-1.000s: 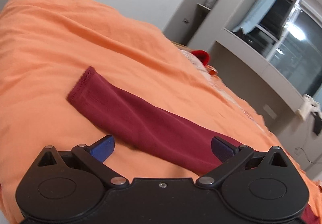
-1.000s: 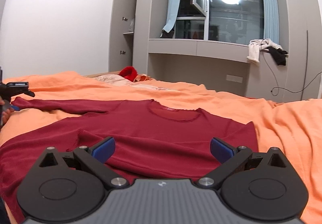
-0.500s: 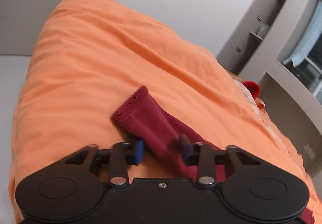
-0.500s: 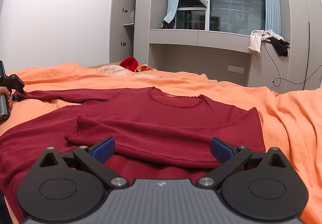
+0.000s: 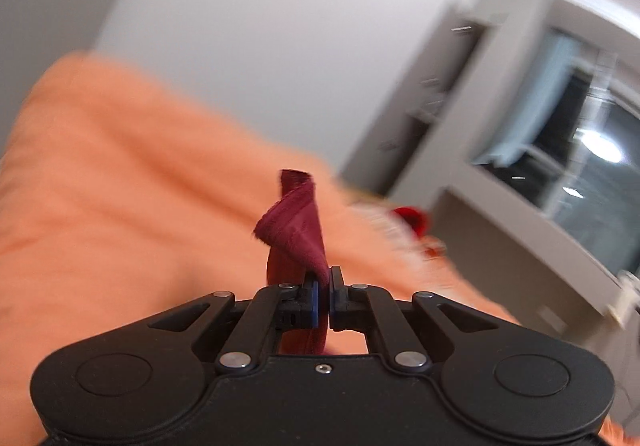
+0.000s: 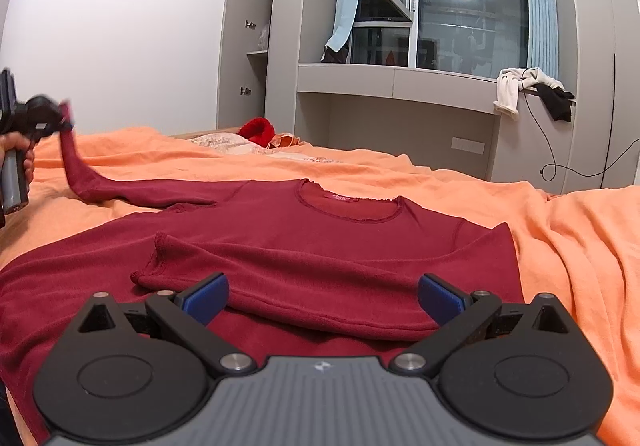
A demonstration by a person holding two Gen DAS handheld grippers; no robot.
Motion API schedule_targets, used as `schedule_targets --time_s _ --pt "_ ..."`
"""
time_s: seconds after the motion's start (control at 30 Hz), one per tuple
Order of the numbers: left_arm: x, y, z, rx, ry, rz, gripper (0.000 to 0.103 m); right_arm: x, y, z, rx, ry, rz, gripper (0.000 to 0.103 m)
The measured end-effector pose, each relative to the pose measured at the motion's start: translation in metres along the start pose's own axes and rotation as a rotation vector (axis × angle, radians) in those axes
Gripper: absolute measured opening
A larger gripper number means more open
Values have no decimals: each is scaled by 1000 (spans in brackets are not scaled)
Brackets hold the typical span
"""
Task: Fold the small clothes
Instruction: 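Grasp the other sleeve cuff with the left gripper and lift it, then lay the sleeve across the shirt body and open the left gripper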
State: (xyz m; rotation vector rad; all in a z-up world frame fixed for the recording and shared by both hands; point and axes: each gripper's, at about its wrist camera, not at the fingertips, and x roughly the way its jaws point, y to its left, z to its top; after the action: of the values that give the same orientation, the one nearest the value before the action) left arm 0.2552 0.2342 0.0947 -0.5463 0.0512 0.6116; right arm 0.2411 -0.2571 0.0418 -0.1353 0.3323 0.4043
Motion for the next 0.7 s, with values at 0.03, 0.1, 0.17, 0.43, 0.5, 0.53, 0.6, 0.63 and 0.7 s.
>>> schedule_targets --time_s 0.03,0.1,0.17,0.43,0.5,0.53,0.6,0.63,0.7 --pt "-7 -14 -1 42 -22 -43 4 -1 0 0 1 -2 -2 103" --pt "-23 -46 -6 130 -56 -147 4 -3 -3 0 4 -7 -8 103" --pt "-39 -75 -12 197 -76 -247 4 -5 -5 1 9 -13 -15 103" --pt "-97 -168 -68 298 32 -583 4 -11 -15 -2 30 -25 -54 103" --pt "-110 -186 -89 341 75 -652 4 -12 -19 -2 36 -26 -65 103" --pt "-117 -193 -102 371 96 -680 4 -13 -21 -3 40 -26 -70 103" --pt "-126 -207 -127 428 130 -721 4 -14 -25 -3 48 -27 -78 103" --pt "-128 -211 -139 452 151 -740 4 -14 -26 -3 49 -28 -84 103" --pt "-136 -216 -163 498 191 -765 4 -14 -28 -4 47 -28 -97 103"
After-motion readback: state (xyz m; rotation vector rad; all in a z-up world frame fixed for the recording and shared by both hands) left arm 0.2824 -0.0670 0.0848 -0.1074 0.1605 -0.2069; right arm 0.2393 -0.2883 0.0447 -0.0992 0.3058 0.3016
